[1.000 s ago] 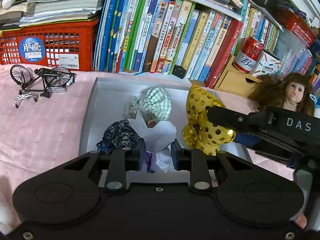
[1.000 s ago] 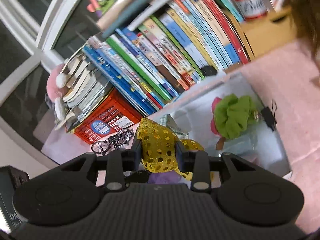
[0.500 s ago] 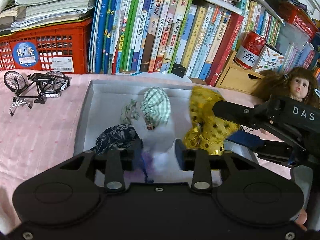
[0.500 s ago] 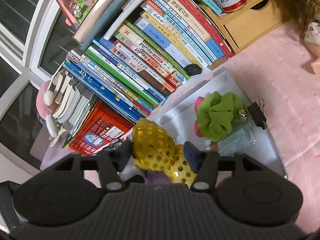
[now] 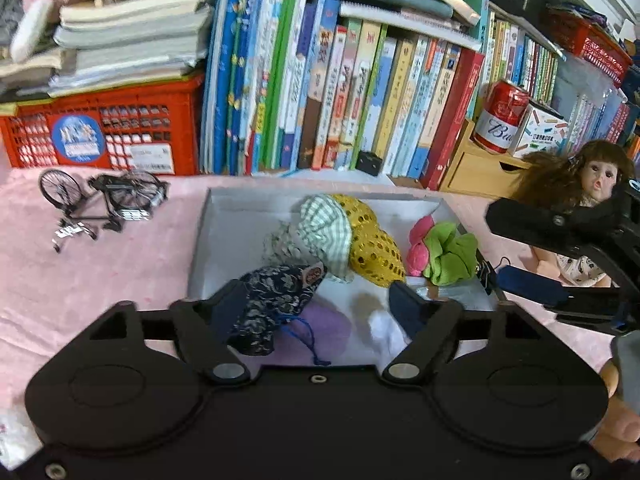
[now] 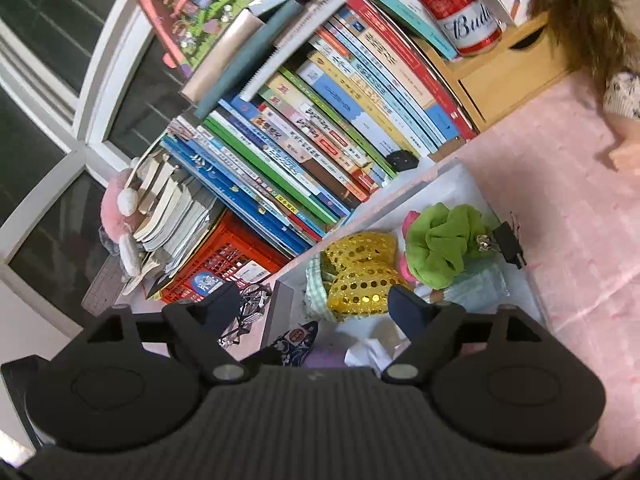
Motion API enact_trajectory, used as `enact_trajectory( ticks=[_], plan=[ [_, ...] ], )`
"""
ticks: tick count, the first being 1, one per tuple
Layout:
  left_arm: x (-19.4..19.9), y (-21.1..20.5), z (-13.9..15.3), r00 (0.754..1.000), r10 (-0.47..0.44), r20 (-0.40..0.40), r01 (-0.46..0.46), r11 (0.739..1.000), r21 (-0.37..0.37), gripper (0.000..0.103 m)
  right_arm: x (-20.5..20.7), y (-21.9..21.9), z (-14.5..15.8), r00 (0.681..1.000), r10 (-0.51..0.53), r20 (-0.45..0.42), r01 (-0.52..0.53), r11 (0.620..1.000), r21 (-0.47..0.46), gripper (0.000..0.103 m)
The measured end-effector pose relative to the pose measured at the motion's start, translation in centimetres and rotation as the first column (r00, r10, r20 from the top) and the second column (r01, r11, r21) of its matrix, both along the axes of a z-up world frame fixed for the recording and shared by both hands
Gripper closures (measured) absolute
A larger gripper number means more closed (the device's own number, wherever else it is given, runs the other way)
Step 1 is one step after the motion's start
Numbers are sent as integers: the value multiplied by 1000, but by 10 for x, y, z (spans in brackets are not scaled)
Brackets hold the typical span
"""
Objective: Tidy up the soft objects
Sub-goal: 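Open the left gripper dropping the tissue while the right gripper releases the yellow pouch into the box, then withdraw both grippers from the box toward the plush toy and foam block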
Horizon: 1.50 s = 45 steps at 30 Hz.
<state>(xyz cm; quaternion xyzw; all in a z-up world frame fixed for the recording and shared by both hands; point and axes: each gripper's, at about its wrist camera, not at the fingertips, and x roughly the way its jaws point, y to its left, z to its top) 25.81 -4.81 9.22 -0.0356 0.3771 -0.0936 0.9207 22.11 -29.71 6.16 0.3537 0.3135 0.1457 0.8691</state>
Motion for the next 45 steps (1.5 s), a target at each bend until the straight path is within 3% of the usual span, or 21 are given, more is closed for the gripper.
enact_trajectory(
  ticks=[7, 14, 25, 36, 45],
  plan=[
    [-33, 5, 17, 997, -32, 73, 31, 999, 17, 15, -32, 5, 21, 996, 38, 82, -24, 987, -159, 3],
    [-72, 11, 34, 987, -74, 146, 72, 997, 14, 11, -70, 13, 38, 986, 83, 147, -35, 951, -306, 0],
    [-134, 23, 44, 968, -103, 229, 109, 994, -11, 7, -128, 11, 54, 957, 110, 269, 0, 925, -379, 0],
    [-189, 38, 31, 959, -108, 263, 128, 990, -58, 6, -178, 14, 45, 935, 126, 331, 40, 891, -452, 0],
    [-232, 50, 12, 939, -81, 334, 90, 996, -13, 6, -215, 14, 26, 922, 80, 380, 128, 861, -491, 0]
  ],
)
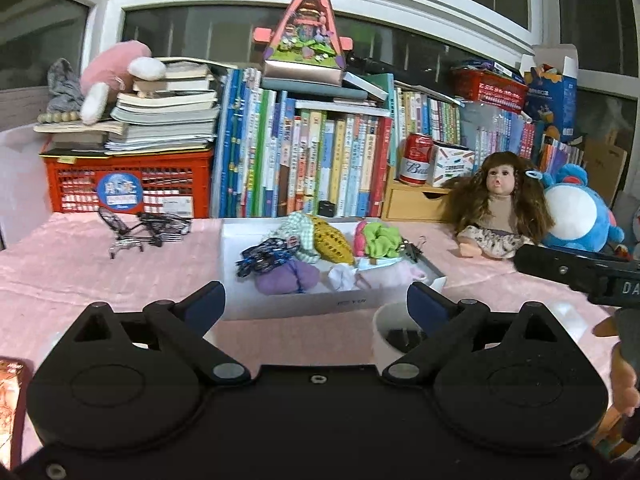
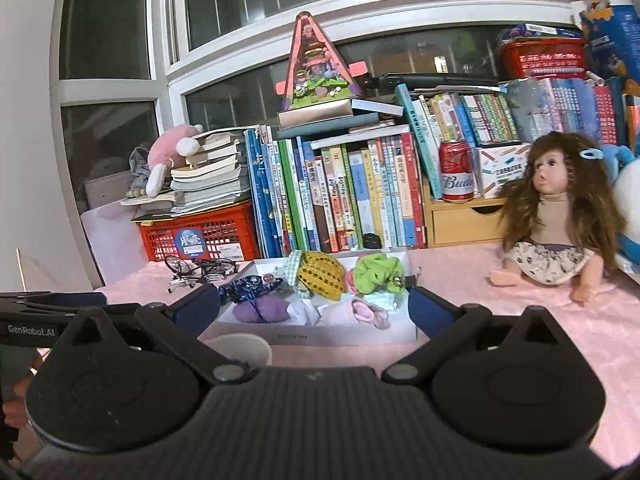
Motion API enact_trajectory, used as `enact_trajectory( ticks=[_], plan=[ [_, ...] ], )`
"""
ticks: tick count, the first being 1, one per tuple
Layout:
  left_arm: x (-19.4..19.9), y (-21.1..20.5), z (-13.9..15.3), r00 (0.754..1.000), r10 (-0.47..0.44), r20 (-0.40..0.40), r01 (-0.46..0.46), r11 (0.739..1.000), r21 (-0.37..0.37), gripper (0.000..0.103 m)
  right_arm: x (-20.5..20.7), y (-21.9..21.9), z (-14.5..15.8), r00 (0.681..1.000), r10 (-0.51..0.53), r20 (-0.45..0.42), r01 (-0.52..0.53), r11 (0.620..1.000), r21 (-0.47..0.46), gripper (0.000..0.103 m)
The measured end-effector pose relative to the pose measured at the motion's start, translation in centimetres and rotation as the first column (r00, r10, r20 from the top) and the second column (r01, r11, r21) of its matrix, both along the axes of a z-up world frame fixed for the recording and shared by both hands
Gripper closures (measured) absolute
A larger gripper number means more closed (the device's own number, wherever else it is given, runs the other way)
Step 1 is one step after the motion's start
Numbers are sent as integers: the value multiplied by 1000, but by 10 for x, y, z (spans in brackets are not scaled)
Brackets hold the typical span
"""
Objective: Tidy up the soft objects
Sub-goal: 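Withdraw both grippers from the box toward the plush toy and foam block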
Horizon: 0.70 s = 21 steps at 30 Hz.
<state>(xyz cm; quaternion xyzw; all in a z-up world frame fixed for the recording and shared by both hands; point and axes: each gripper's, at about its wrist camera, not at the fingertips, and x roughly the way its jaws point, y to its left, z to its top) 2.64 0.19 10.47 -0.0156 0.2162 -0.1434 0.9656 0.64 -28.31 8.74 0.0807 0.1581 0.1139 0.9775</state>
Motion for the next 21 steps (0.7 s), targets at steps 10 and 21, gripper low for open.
enact_trajectory(
  ticks=[10, 21],
  plan=[
    [-43, 18, -41, 993, 114, 33, -115, 993, 10, 5, -31, 2, -29, 997, -75, 23, 76, 995, -60, 0],
    [-62, 46, -65, 976, 217, 30, -217, 976, 21, 5, -56, 14, -43, 990, -110, 87, 122, 981, -150, 0]
  ],
)
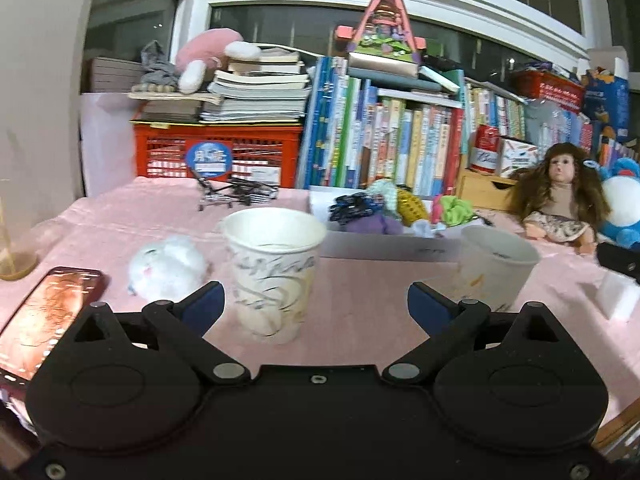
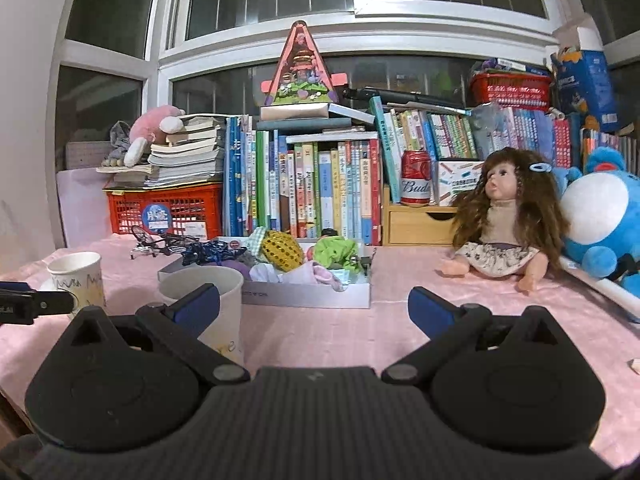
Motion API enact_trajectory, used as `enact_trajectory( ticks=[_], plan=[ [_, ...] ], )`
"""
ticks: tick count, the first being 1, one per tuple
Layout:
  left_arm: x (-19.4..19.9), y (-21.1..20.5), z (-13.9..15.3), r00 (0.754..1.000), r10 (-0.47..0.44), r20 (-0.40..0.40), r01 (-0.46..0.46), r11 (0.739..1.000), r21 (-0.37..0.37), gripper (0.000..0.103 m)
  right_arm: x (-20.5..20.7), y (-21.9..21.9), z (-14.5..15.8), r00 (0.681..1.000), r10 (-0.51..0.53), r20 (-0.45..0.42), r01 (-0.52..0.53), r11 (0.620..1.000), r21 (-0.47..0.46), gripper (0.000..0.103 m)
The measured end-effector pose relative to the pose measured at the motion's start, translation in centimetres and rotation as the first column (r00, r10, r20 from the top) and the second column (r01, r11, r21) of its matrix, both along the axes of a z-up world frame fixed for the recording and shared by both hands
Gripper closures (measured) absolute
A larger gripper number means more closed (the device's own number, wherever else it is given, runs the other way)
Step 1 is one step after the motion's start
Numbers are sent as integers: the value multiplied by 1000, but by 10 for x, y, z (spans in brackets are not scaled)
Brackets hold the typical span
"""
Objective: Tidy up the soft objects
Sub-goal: 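Withdraw both grippers from the box toward the plush toy and foam block, then grasp the white fluffy plush with the left gripper while the right gripper grasps the white foam block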
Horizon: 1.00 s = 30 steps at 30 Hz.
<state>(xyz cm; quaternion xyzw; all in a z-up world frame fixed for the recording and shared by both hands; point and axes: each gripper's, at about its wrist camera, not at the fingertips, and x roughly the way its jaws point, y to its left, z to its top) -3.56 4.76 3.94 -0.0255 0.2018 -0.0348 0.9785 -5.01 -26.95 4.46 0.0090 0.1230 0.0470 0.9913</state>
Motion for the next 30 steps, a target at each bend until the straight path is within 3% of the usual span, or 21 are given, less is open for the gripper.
enact_trajectory(
  ticks=[7, 13, 19, 30],
  plan=[
    [5, 20, -10, 997, 77, -6, -77, 997, 25, 6, -4, -6, -8, 998, -68, -3, 68, 998, -16, 0],
    [17, 43, -16, 984, 175, -16, -175, 984, 15, 16, -11, -20, -15, 988, -152, 2, 152, 988, -15, 0],
    [30, 58, -23, 970, 241, -34, -241, 970, 14, 27, -15, -34, -20, 964, -267, 5, 267, 963, -36, 0],
    [57, 68, -31, 951, 303, -56, -302, 953, 25, 29, -7, -52, -35, 919, -389, -64, 383, 919, -94, 0]
  ],
)
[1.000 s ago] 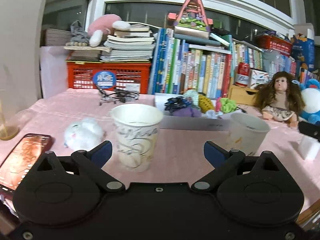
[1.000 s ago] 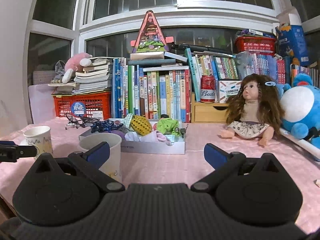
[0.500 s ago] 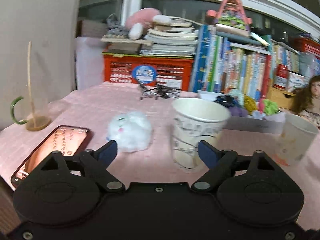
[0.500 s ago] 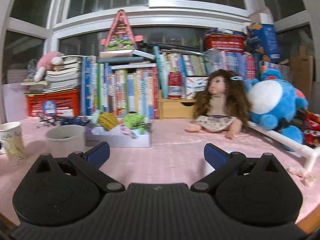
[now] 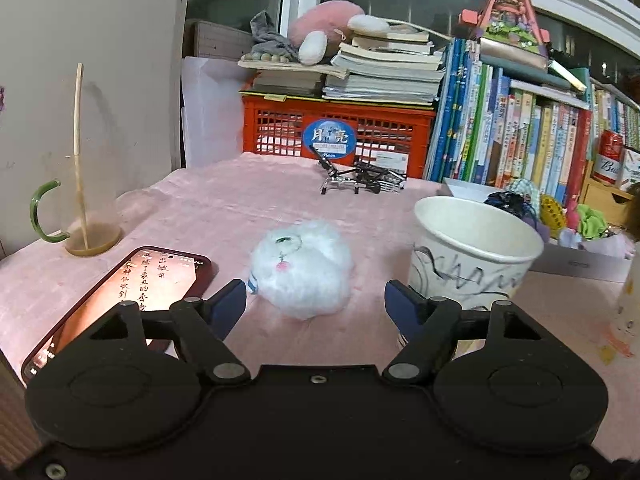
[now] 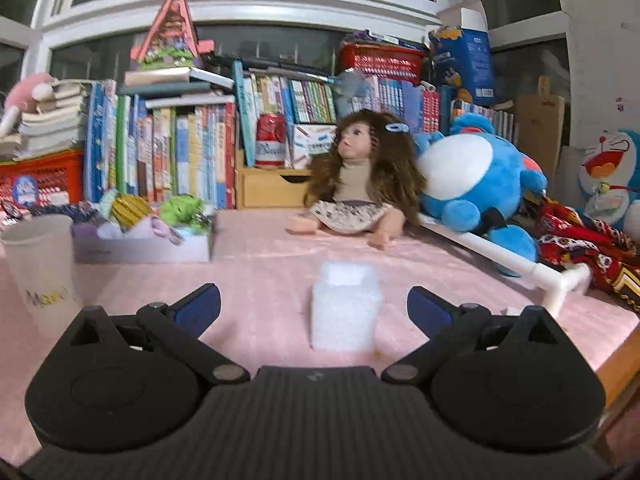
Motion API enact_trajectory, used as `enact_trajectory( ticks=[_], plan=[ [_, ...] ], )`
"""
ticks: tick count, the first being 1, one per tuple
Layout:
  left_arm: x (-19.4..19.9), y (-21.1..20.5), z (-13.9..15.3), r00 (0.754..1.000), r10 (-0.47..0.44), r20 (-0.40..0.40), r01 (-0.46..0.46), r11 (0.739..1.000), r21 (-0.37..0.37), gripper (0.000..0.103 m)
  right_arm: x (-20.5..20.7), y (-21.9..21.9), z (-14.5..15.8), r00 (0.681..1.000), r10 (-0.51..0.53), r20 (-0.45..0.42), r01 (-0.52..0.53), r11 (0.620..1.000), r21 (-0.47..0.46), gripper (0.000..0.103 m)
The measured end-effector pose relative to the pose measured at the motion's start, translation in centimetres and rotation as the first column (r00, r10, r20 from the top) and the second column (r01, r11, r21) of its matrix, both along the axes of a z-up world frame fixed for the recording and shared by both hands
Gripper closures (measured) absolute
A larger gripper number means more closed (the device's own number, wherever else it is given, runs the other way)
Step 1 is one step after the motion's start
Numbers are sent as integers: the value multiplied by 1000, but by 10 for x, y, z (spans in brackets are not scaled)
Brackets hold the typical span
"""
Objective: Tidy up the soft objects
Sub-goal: 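Grasp the white fluffy plush with the left gripper while the right gripper grasps the white foam block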
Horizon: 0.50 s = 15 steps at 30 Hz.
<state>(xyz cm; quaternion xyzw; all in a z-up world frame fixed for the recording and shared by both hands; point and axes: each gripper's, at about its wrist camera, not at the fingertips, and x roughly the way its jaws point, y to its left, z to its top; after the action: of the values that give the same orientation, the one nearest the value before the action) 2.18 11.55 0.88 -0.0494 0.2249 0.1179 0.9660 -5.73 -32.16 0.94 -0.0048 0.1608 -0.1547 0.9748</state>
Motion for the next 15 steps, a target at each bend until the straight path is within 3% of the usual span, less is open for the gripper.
enact_trajectory(
  ticks=[15],
  plan=[
    [24, 7, -8, 998, 41, -55, -43, 998, -44, 26, 36, -9, -7, 995, -13, -103, 12, 1000, -10, 0]
  ],
)
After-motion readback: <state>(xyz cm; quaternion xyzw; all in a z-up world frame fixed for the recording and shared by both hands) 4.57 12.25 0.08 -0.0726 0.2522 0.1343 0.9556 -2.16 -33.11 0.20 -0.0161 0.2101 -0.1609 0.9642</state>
